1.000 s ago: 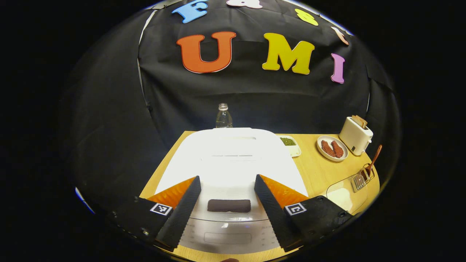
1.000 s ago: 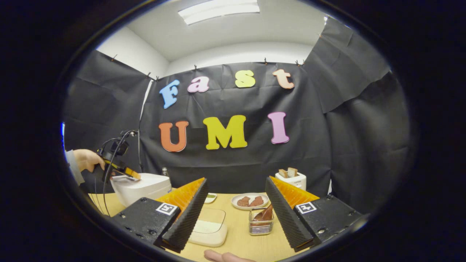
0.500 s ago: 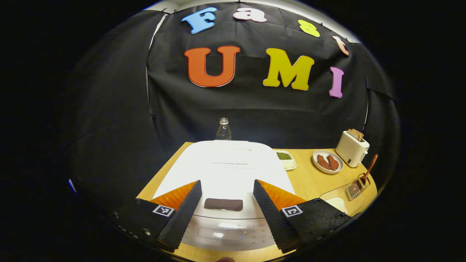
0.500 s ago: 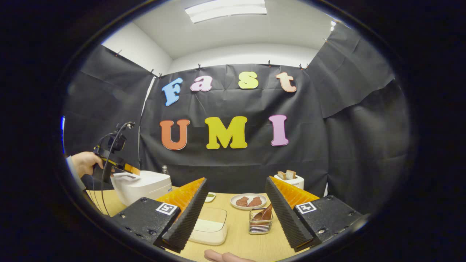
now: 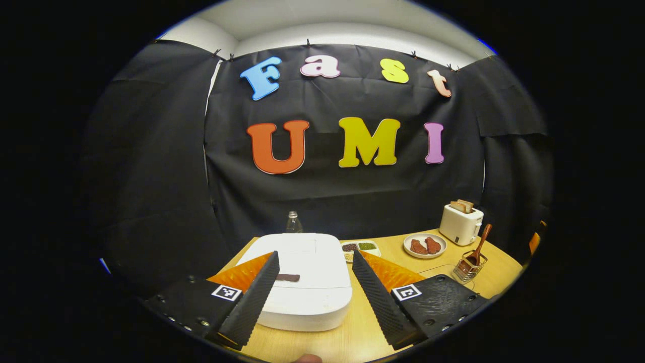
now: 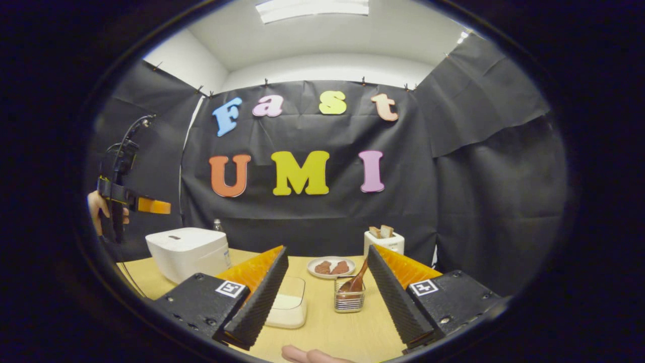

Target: Close the left gripper, press the button to open the rice cooker; take a wooden spoon from the chopstick holder with the right hand, scoop a spoonful of rice and pour it into the rice cooker, then put the wooden spoon back into the chopstick holder.

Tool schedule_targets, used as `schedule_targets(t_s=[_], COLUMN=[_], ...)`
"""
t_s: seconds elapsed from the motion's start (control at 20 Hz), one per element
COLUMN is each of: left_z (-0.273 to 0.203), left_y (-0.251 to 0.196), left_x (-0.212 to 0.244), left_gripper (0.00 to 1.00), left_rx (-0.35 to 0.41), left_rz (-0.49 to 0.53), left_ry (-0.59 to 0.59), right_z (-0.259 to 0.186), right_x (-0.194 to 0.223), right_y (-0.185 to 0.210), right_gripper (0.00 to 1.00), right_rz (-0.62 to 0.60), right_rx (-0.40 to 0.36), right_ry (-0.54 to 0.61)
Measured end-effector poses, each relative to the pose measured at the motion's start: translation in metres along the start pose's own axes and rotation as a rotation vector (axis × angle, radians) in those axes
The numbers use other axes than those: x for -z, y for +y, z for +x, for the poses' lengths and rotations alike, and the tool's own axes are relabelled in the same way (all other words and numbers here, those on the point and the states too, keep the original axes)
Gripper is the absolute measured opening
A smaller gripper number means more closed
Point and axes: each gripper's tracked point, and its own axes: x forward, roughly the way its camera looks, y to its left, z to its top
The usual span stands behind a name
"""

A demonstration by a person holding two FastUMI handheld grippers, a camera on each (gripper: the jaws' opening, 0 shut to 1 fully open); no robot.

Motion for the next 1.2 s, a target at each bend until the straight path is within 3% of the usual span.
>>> schedule_targets(t_s=[0.1, 0.3, 0.35, 0.4, 0.65, 1.2], left_z=[-0.023, -0.066, -0.076, -0.084, -0.117, -0.168], left_y=[-0.012, -0.053, -0.056, -0.057, -0.053, -0.087], left_x=[-0.004, 0.005, 0.006, 0.006, 0.018, -0.001], left_gripper=[0.93, 0.93, 0.93, 0.94, 0.94, 0.95], left_rx=[0.011, 0.088, 0.086, 0.072, -0.039, 0.073], left_rz=[-0.011, -0.024, -0.007, 0.013, 0.07, 0.046], left_ry=[-0.039, -0.086, -0.099, -0.112, -0.143, -0.224], right_z=[-0.01, -0.026, -0.031, -0.035, -0.048, -0.072], right_x=[-0.002, -0.005, -0.006, -0.009, -0.016, -0.034], right_y=[0.002, -0.001, -0.004, -0.008, -0.018, -0.007], right_gripper=[1.0, 0.96, 1.0, 0.96, 1.0, 1.0], right_rz=[-0.002, -0.029, -0.033, -0.035, -0.016, -0.052], right_rx=[-0.004, 0.0, 0.006, 0.014, 0.035, 0.018], right_ry=[-0.004, -0.001, -0.002, -0.009, -0.02, -0.035])
